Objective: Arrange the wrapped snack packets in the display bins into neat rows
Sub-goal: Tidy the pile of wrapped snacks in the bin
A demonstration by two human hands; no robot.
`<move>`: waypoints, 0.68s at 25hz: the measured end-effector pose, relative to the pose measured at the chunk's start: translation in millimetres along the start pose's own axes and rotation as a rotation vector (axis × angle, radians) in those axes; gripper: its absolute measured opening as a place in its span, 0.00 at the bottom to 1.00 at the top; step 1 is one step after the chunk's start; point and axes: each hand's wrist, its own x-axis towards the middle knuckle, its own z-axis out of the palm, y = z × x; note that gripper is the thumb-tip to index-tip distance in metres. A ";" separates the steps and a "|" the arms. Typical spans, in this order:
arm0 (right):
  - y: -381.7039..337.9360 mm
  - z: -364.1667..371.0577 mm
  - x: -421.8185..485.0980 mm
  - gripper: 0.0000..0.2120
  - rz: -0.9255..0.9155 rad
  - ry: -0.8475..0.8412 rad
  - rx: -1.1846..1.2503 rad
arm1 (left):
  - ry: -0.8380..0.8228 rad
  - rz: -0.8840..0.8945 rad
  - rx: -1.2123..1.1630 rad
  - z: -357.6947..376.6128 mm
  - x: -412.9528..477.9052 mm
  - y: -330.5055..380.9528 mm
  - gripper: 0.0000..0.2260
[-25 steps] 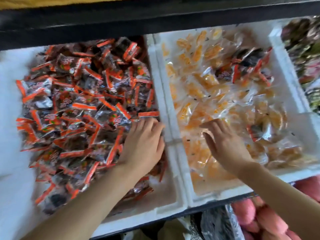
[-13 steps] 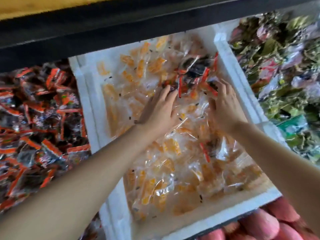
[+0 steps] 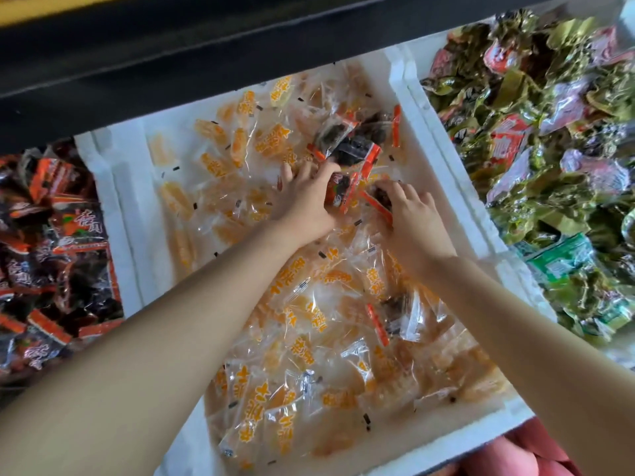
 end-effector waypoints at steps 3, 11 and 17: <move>5.4 -2.8 -11.2 0.17 -0.042 0.029 0.131 | 0.079 0.098 0.034 5.2 -19.5 3.3 0.26; 3.8 -35.1 -26.5 0.04 0.199 0.158 0.532 | 0.264 0.155 -0.277 6.4 -48.7 -3.3 0.14; -3.0 -27.6 -68.8 0.03 0.267 0.088 0.671 | 0.423 -0.060 -0.760 -21.4 -65.5 0.6 0.15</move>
